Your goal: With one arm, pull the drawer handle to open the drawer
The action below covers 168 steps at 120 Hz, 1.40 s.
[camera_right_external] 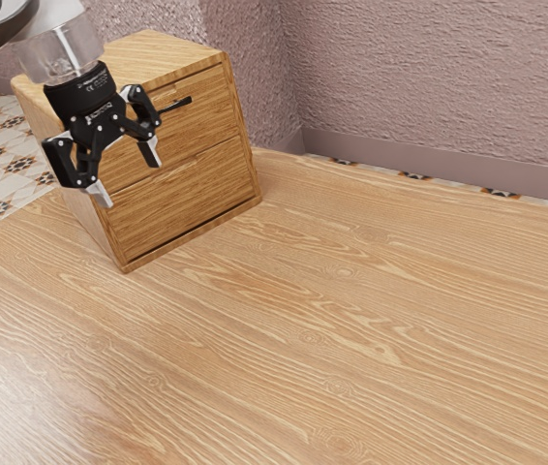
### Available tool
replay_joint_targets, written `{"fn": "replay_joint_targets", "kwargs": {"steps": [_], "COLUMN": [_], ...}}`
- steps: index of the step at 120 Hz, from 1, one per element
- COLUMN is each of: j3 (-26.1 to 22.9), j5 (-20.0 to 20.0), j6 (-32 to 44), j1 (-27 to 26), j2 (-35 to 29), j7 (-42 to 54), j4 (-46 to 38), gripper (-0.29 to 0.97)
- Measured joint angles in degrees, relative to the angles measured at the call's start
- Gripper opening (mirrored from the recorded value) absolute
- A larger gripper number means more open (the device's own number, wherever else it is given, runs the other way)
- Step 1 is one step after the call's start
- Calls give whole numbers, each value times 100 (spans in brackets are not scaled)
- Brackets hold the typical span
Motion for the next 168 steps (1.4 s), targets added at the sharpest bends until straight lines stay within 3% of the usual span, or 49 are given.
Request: {"fn": "replay_joint_targets", "kwargs": {"steps": [20, 36, 48, 76, 82, 95, 101, 106, 112, 116, 120, 126, 132, 134, 141, 144, 159, 168], "j3": [5, 103, 198, 155, -116, -1680, -2073, -1992, -375, 111, -419, -1864, -2603, -3019, -5099, -5599, -6701, -6950], "j5": [1, 213, 297, 312, 273, 83, 126, 249, 344, 326, 312, 370, 429, 429, 286, 173, -767, -1774], "j6": [-5, -51, 353, 1437, 1584, 1808, 1876, 1919, 1964, 1990, 2012, 2038, 2057, 2062, 2064, 2058, 1964, 1746], "j1": [38, 5, -80, 257, 621, 2595, 2968, 2679, 911, 379, 873, 2378, 3342, 3873, 6729, 7418, 8860, 9879], "j2": [-8, -262, 181, 856, 942, 583, 428, 384, 461, 535, 569, 484, 226, 71, -700, -997, -1834, -2894], "j7": [-2, 2, 2, 526, 567, 613, 573, 518, 443, 399, 355, 279, 182, 148, 39, -3, -247, -460], "j4": [27, 937, 1123, 1169, 1163, 824, 653, 608, 648, 677, 679, 573, 384, 266, -50, -121, -216, 1], "gripper": [66, 66, 66, 65, 64, 64, 65, 65, 65, 65, 65, 65, 65, 65, 65, 65, 65, 64]}}
